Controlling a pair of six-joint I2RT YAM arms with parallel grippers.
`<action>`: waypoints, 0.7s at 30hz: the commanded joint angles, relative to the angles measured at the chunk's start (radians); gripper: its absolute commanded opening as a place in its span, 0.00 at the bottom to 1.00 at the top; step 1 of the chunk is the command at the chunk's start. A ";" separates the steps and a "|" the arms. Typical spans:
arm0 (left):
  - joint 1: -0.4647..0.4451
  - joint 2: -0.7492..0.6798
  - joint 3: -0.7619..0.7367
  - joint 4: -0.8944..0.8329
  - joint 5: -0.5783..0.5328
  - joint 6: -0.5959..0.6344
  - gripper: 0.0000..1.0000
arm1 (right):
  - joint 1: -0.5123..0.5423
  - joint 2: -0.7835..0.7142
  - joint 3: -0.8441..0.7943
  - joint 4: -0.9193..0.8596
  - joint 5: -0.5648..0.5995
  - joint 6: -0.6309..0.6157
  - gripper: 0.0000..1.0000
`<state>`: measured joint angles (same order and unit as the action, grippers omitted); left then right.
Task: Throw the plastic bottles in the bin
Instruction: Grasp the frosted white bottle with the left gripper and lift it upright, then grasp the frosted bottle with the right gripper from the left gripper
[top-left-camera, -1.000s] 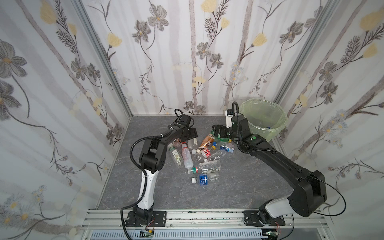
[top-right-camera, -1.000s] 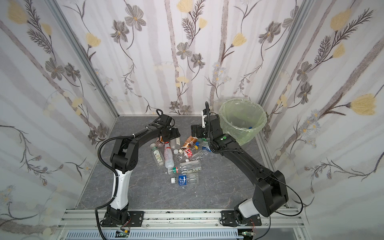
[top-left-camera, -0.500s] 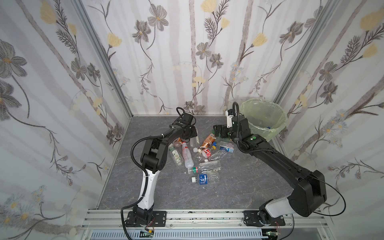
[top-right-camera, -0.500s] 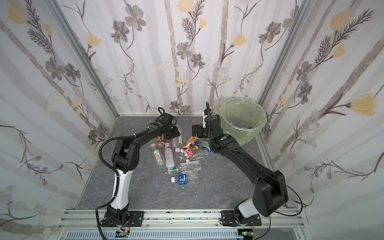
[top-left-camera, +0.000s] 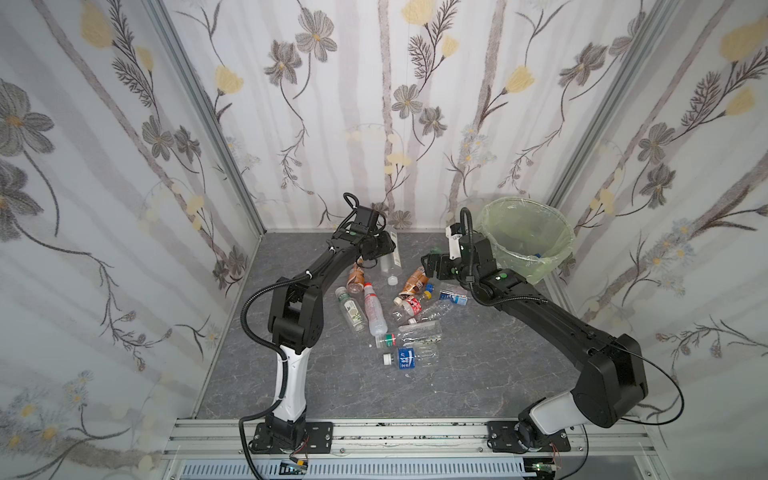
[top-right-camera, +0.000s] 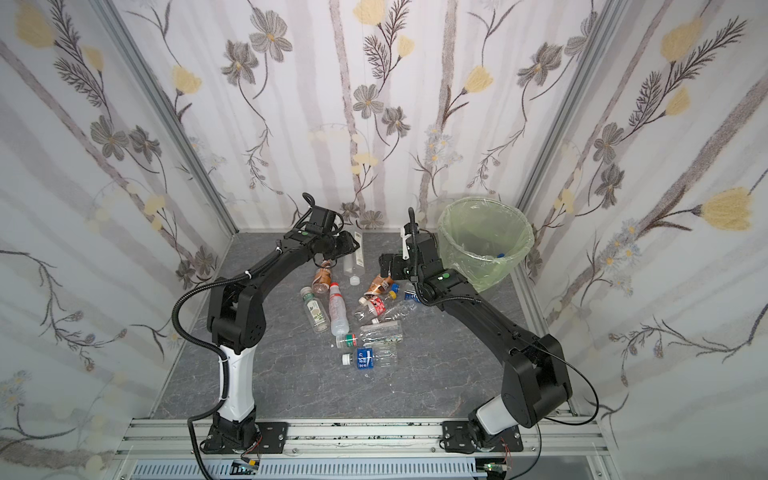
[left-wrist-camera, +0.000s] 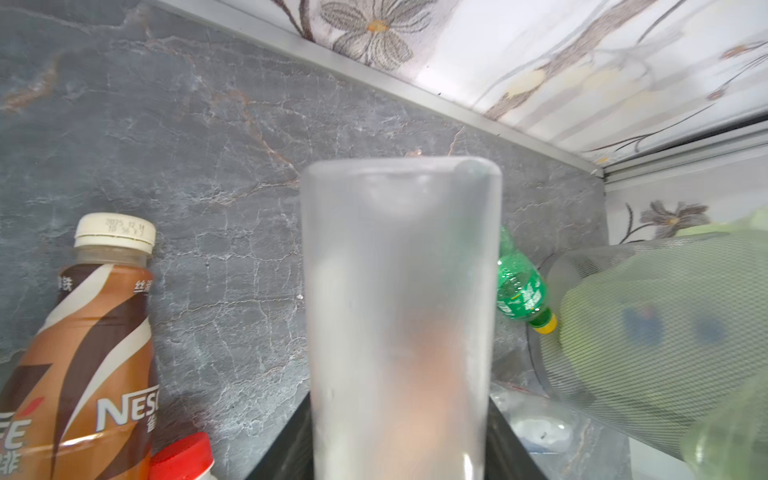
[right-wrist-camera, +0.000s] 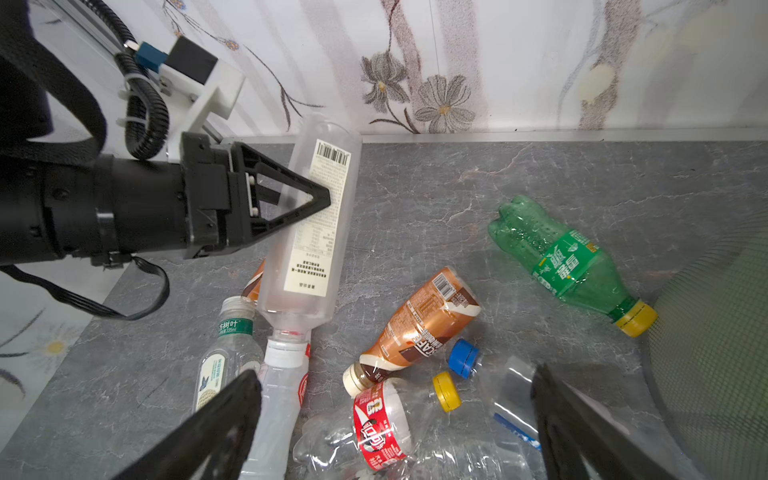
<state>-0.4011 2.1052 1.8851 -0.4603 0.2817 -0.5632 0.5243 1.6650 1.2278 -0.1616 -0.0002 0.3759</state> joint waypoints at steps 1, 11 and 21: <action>-0.002 -0.021 0.027 0.009 0.108 -0.060 0.47 | 0.000 0.014 0.002 0.055 -0.059 0.039 1.00; -0.023 -0.021 0.075 0.056 0.257 -0.187 0.46 | -0.001 0.046 0.038 0.062 -0.133 0.097 1.00; -0.049 -0.030 0.056 0.118 0.252 -0.256 0.46 | 0.000 0.094 0.079 0.064 -0.146 0.159 1.00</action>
<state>-0.4461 2.0899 1.9457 -0.3996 0.5251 -0.7834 0.5243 1.7401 1.2881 -0.1318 -0.1352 0.4999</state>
